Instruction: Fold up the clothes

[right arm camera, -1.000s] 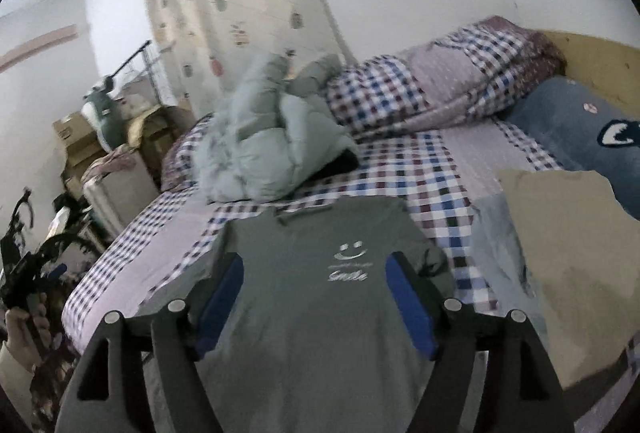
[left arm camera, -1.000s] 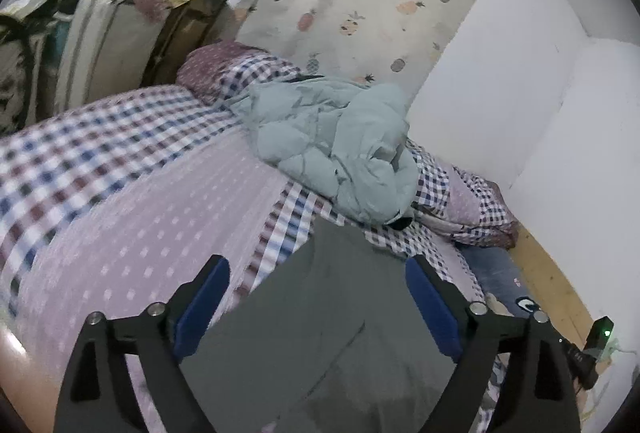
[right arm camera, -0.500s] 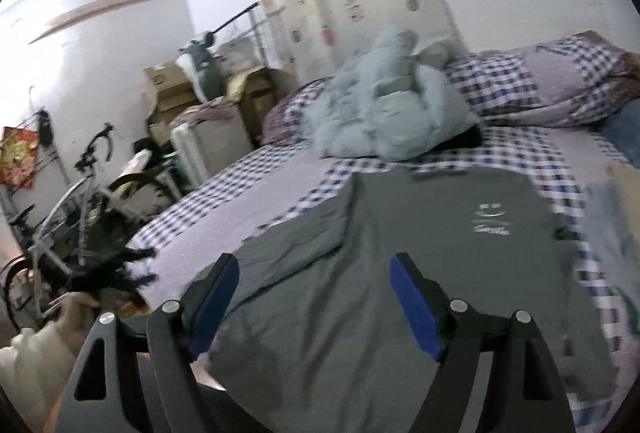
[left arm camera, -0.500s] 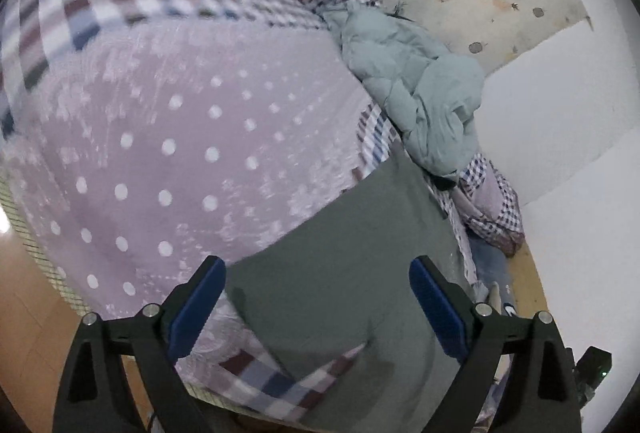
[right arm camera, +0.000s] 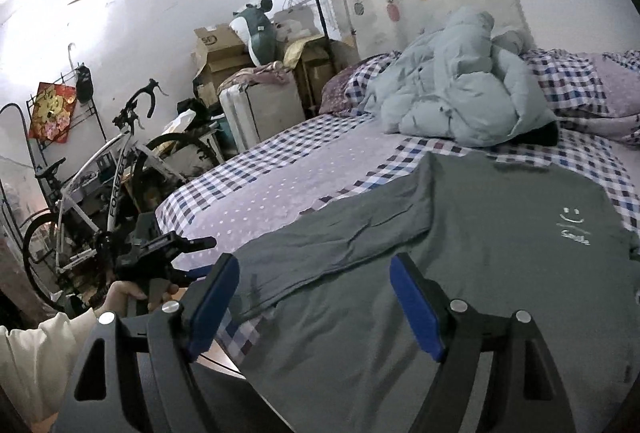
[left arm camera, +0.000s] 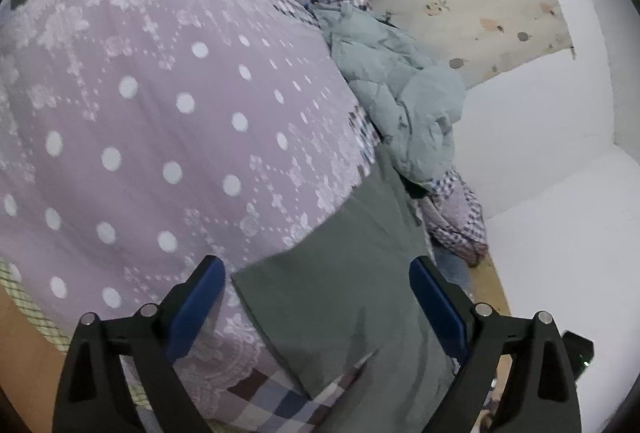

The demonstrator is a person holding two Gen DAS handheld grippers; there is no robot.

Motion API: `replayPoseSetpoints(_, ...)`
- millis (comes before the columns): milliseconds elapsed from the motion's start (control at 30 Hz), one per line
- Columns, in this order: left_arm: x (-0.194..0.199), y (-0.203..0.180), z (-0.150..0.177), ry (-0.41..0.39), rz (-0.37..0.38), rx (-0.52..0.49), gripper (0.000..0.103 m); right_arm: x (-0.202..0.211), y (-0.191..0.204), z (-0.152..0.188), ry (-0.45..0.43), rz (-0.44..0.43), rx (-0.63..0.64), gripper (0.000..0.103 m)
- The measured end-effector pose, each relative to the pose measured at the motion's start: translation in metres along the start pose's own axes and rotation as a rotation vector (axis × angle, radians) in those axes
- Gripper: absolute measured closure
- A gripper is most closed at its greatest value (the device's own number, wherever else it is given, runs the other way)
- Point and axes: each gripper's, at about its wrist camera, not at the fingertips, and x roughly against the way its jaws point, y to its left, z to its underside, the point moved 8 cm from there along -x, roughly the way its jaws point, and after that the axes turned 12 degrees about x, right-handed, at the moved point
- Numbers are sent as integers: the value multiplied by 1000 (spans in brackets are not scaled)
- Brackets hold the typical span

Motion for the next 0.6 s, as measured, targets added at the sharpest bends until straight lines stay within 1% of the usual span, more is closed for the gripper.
replayPoseSetpoints(133,-4,0,5,31,52,15,8,-29,10,4,31,-11,41,22)
replayPoseSetpoints(267,-4,5,7,72,112,33,8,-56,24,9,51,-52,62,22)
replayPoseSetpoints(400,-5,4,14,109,156,15,8,-74,36,14,75,-80,75,22)
replayPoseSetpoints(500,-3,1,17,105,174,0,8,-81,42,16,88,-89,98,22)
replayPoseSetpoints(600,2,0,11,62,196,26,9,-85,46,17,99,-85,121,22)
